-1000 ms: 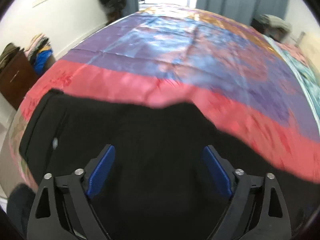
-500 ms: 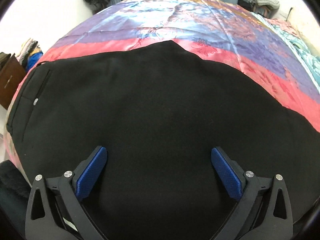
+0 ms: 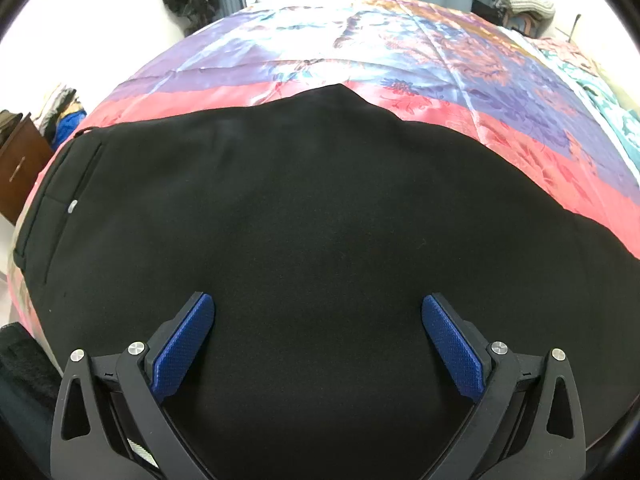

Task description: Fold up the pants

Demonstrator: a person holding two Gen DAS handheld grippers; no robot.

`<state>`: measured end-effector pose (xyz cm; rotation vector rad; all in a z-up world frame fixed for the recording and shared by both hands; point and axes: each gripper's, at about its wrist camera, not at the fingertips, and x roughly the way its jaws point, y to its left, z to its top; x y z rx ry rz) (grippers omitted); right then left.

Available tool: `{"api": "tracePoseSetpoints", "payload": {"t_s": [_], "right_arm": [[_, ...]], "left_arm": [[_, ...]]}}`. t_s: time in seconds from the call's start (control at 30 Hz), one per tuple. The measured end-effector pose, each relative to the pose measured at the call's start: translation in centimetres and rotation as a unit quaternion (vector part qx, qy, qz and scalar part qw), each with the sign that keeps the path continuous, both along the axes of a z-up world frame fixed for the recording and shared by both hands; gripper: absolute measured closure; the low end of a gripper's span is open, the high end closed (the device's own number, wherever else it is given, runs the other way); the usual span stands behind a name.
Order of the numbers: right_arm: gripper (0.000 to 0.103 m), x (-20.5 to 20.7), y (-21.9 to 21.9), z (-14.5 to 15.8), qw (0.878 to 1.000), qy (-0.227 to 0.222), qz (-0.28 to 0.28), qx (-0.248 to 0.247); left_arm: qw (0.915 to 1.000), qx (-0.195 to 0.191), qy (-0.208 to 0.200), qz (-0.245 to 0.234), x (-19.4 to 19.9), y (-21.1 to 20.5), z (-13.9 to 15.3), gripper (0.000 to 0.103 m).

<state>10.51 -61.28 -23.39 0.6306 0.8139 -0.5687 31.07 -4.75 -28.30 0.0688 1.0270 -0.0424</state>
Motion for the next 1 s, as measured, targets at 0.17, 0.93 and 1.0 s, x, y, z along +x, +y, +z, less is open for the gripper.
{"api": "tracePoseSetpoints", "payload": {"t_s": [0.17,0.93,1.0], "right_arm": [[0.000,-3.1,-3.7,1.2,0.999,-0.028,-0.035,0.028],[0.035,-0.4,-4.9,-4.8,0.952,-0.045,0.163,0.255],[0.044,-0.3,-4.9,-5.2,0.952,-0.035,0.161,0.256]], "left_arm": [[1.0000,0.002,-0.002,0.001,-0.2,-0.1,0.0,0.000],[1.0000,0.002,-0.004,0.000,-0.2,0.0,0.0,0.000],[1.0000,0.002,-0.005,0.000,-0.2,0.0,0.0,0.000]]}}
